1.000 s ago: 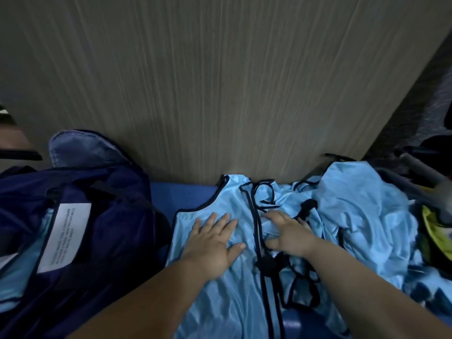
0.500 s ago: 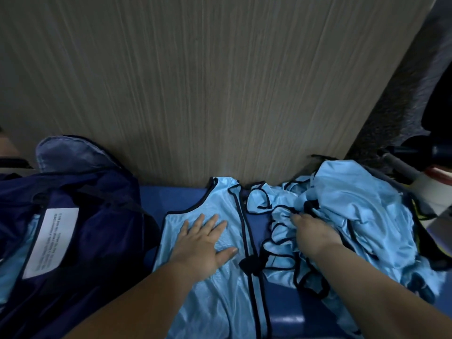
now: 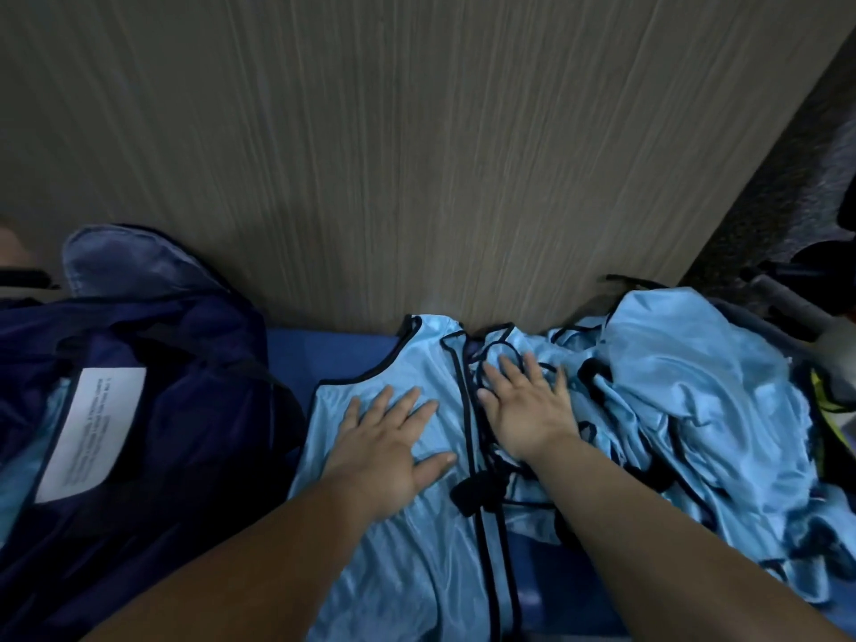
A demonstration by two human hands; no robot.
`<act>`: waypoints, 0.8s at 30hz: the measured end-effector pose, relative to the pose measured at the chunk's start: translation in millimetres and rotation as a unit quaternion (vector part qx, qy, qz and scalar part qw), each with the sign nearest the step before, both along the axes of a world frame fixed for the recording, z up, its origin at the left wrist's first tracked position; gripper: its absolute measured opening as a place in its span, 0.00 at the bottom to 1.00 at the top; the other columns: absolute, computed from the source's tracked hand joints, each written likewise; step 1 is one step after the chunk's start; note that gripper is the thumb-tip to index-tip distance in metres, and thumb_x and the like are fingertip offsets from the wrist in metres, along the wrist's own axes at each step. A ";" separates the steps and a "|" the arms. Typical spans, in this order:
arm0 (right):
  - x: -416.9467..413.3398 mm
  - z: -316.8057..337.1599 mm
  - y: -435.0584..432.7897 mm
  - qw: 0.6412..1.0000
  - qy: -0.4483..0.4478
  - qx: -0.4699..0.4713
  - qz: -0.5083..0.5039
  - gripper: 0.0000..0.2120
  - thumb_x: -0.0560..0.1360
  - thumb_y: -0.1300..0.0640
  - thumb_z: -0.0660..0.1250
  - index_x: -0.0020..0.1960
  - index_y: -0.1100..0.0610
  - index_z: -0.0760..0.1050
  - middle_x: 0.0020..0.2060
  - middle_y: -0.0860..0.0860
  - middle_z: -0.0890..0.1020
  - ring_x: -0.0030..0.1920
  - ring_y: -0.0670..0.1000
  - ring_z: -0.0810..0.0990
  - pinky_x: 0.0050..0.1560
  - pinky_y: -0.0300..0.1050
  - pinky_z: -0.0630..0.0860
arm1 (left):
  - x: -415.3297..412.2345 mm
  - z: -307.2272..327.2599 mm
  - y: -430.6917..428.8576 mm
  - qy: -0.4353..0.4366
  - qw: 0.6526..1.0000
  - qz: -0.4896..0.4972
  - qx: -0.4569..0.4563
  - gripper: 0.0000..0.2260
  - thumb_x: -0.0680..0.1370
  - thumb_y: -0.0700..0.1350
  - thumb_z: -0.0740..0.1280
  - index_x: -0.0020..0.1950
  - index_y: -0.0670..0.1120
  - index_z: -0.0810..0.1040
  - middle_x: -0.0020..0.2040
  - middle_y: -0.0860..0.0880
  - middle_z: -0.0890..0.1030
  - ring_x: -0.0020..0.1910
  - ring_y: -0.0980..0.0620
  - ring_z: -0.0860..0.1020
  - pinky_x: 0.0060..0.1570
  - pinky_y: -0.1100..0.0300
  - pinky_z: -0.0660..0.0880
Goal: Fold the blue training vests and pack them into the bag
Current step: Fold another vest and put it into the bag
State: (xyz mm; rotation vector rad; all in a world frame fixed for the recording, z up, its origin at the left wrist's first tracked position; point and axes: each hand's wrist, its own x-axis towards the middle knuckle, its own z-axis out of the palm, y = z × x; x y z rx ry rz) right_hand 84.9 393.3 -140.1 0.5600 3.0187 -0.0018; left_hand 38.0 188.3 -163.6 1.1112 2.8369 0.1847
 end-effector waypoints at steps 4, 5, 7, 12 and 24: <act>0.4 -1.3 20.3 0.999 -0.013 -0.005 -0.031 0.27 0.83 0.42 0.40 0.80 0.46 0.47 0.79 0.43 0.49 0.79 0.51 0.38 0.75 0.58 0.37 | -0.3 0.5 -0.9 -0.002 1.000 -0.005 -0.003 0.37 0.73 0.74 0.40 0.79 0.60 0.42 0.80 0.58 0.42 0.78 0.53 0.37 0.75 0.44 0.36; 1.9 -1.4 25.7 0.999 -0.008 -0.013 -0.039 0.27 0.83 0.42 0.40 0.80 0.47 0.48 0.79 0.43 0.50 0.79 0.50 0.39 0.76 0.57 0.40 | -0.3 0.5 -1.3 -0.002 1.000 -0.006 -0.005 0.37 0.73 0.74 0.40 0.79 0.60 0.42 0.80 0.58 0.41 0.78 0.52 0.37 0.75 0.44 0.36; 5.6 -2.6 35.3 0.998 0.001 -0.032 -0.055 0.28 0.83 0.42 0.42 0.80 0.48 0.49 0.79 0.43 0.50 0.79 0.50 0.39 0.77 0.53 0.44 | -0.1 0.5 -1.8 -0.004 1.000 -0.006 -0.008 0.37 0.73 0.74 0.40 0.79 0.60 0.42 0.80 0.58 0.41 0.78 0.52 0.36 0.75 0.43 0.36; 9.0 0.1 39.1 0.994 -0.006 -0.045 -0.098 0.31 0.82 0.40 0.42 0.81 0.55 0.48 0.80 0.46 0.49 0.78 0.50 0.37 0.77 0.50 0.46 | 0.3 0.4 -1.9 -0.005 1.000 -0.005 -0.005 0.36 0.73 0.74 0.40 0.79 0.60 0.41 0.80 0.58 0.41 0.78 0.52 0.36 0.75 0.43 0.36; -43.2 23.6 -44.1 0.976 0.036 -0.126 0.176 0.24 0.84 0.51 0.52 0.78 0.55 0.57 0.77 0.53 0.62 0.77 0.52 0.57 0.75 0.49 0.51 | -0.2 -0.6 -0.4 -0.012 1.000 -0.003 0.006 0.36 0.75 0.73 0.43 0.79 0.59 0.42 0.80 0.57 0.42 0.78 0.51 0.37 0.73 0.39 0.33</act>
